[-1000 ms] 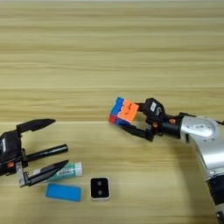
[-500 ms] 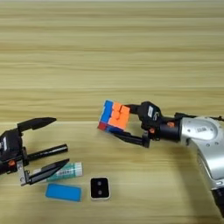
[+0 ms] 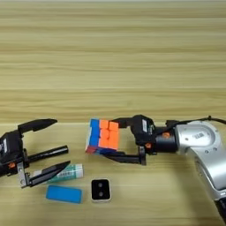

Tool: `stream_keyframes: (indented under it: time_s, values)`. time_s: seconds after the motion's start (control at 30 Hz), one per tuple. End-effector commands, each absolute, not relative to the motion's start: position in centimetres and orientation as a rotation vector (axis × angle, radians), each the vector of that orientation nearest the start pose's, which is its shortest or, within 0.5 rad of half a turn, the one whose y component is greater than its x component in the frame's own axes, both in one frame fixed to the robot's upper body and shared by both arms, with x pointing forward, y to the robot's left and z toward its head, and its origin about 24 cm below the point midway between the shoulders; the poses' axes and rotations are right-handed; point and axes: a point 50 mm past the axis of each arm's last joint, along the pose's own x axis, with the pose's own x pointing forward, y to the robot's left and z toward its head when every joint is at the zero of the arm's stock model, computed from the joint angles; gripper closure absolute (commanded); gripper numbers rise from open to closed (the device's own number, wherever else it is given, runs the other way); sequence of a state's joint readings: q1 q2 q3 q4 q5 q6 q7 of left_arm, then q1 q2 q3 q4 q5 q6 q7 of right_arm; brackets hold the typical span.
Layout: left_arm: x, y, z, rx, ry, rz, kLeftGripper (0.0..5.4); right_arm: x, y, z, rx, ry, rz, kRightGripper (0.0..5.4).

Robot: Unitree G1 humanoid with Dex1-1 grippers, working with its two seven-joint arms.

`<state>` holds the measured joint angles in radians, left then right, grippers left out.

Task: Move the objects on the table

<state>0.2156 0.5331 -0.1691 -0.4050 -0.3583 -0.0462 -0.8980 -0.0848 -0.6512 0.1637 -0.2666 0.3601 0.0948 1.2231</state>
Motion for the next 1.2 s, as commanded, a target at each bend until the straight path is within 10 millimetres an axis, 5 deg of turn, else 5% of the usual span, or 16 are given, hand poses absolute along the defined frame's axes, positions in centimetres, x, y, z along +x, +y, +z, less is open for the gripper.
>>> stream_keyframes:
  time_s: [0.03,1.2]
  values:
    - [17.3,14.5,8.7,0.173,-0.069,-1.198,0.0,21.3,-15.0,10.7,-0.348,0.048,1.525,2.06]
    - [15.8,14.1,8.1,0.158,0.01,-1.335,0.0,20.0,-11.8,10.9,-0.32,0.019,1.691,2.06]
